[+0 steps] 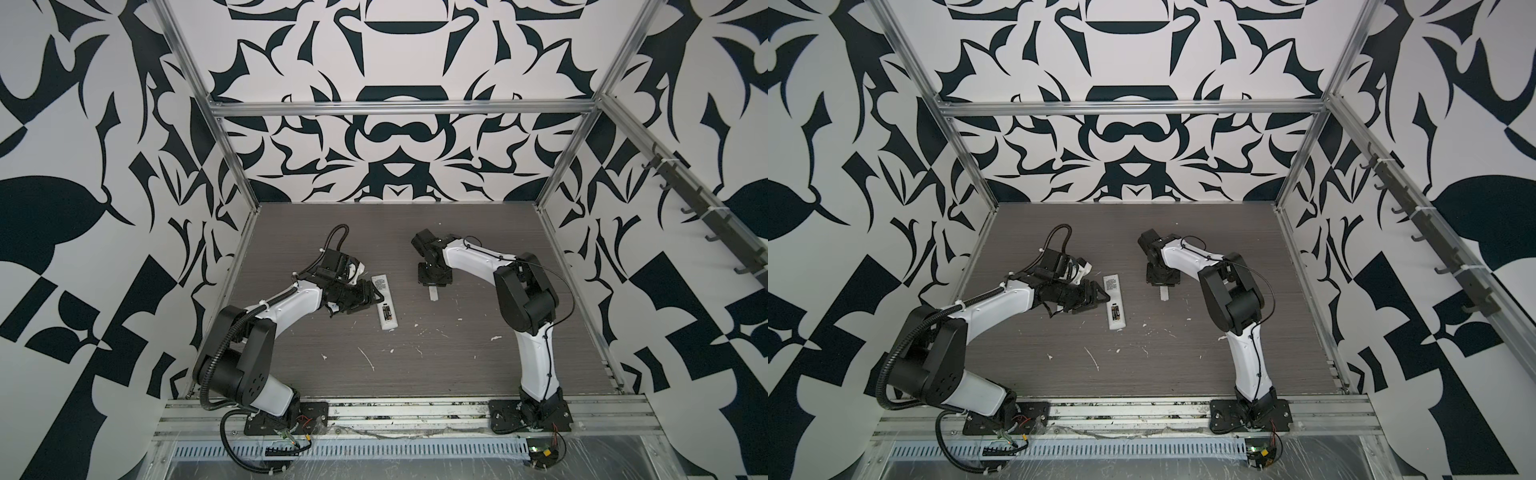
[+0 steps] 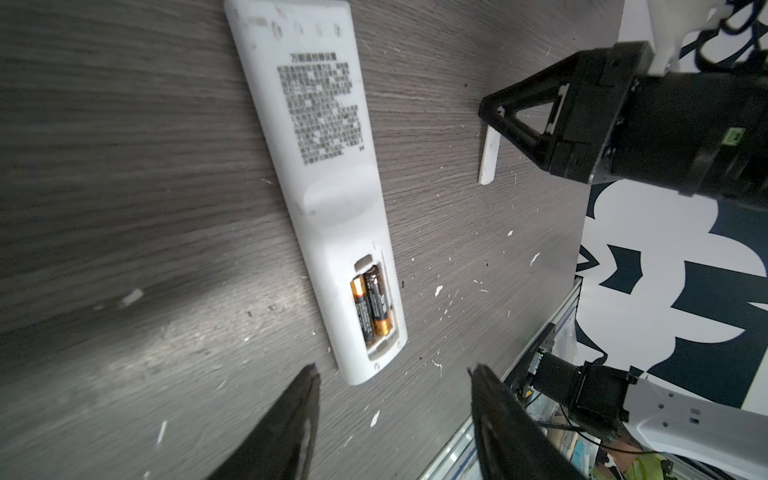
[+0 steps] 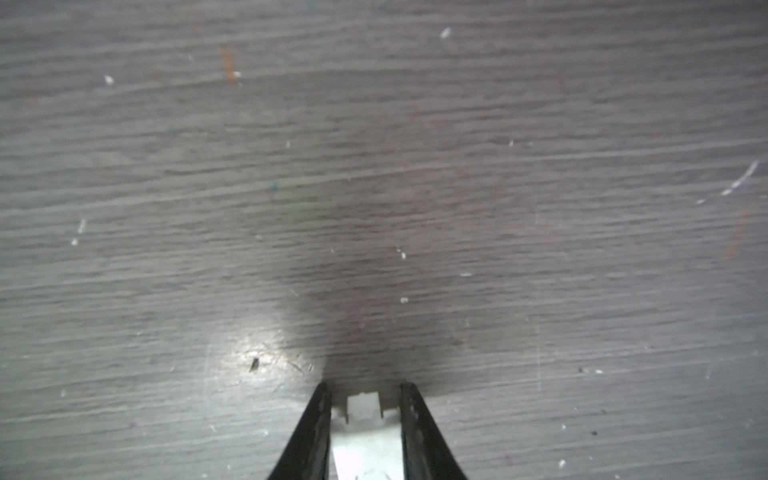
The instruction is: Load the batteries into the remote control
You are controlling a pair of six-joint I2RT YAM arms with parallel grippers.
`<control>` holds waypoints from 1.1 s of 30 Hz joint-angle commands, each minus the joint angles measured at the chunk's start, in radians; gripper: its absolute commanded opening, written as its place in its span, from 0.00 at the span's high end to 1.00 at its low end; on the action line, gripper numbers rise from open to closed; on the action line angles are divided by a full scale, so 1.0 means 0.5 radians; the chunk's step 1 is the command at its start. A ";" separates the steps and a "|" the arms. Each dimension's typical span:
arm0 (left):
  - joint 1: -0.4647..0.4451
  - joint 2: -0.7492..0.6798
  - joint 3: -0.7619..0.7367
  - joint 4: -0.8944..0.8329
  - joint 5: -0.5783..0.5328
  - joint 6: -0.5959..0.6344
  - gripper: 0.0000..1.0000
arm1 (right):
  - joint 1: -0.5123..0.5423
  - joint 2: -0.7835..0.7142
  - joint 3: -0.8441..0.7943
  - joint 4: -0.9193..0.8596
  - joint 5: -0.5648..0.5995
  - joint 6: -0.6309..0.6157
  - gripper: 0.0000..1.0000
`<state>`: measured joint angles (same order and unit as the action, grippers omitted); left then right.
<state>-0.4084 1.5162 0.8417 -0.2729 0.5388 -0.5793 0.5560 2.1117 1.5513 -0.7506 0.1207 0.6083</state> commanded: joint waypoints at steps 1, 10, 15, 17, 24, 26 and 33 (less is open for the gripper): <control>0.010 -0.028 -0.023 -0.017 -0.007 -0.001 0.39 | 0.003 0.038 -0.087 -0.206 0.028 -0.041 0.75; 0.059 -0.068 -0.061 -0.010 0.019 -0.016 0.39 | 0.154 -0.103 0.036 -0.257 0.124 -0.078 0.84; 0.188 -0.131 -0.160 0.033 0.110 -0.029 0.39 | 0.285 -0.254 0.093 -0.327 0.238 0.009 0.93; 0.248 -0.164 -0.197 0.040 0.147 -0.029 0.39 | 0.350 -0.299 0.109 -0.356 0.246 0.063 0.94; 0.397 -0.291 -0.272 0.004 0.233 -0.011 0.39 | 0.602 -0.360 0.151 -0.197 0.196 0.297 0.96; 0.421 -0.318 -0.281 -0.025 0.249 0.003 0.39 | 0.652 -0.354 0.121 -0.078 0.180 0.356 0.97; 0.520 -0.465 -0.336 -0.165 0.272 0.029 0.39 | 0.799 -0.324 0.049 0.177 0.376 0.477 0.98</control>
<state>-0.1665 1.3216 0.6933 -0.2928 0.6525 -0.5858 0.9401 1.9579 1.5917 -0.7391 0.2337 0.7956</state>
